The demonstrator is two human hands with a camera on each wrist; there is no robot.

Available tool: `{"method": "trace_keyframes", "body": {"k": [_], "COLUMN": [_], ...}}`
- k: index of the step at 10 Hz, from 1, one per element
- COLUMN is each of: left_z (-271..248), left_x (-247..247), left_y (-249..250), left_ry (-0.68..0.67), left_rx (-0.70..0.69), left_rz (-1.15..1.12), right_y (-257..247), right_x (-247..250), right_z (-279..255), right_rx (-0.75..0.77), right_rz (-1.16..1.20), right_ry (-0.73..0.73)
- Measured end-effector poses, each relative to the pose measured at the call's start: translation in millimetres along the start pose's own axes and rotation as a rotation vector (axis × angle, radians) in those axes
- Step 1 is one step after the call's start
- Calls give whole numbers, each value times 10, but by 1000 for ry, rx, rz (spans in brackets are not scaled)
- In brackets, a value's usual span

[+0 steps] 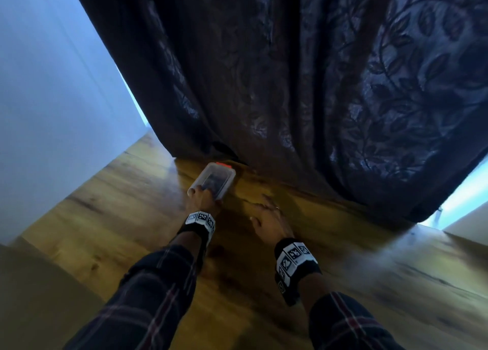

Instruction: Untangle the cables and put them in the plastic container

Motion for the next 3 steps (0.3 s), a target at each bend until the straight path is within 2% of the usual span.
{"method": "trace_keyframes", "body": {"k": [3], "left_z": [70], "left_x": [104], "left_y": [45], "left_ry": [6], "left_rx": [11], "left_rz": [8], "right_y": [107], "right_x": [443], "right_z": [-175], "right_rx": [-6], "right_rz": [-80], "right_ry": [71]}}
Point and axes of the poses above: each hand's wrist, its own z-axis towards the middle knuckle, its own x-axis out of the back of the hand, y = z × x, the point moved 4 cm from there along z, towards the middle knuckle, and after that the axes turned 1 degree about -x, right-handed, at the moved point
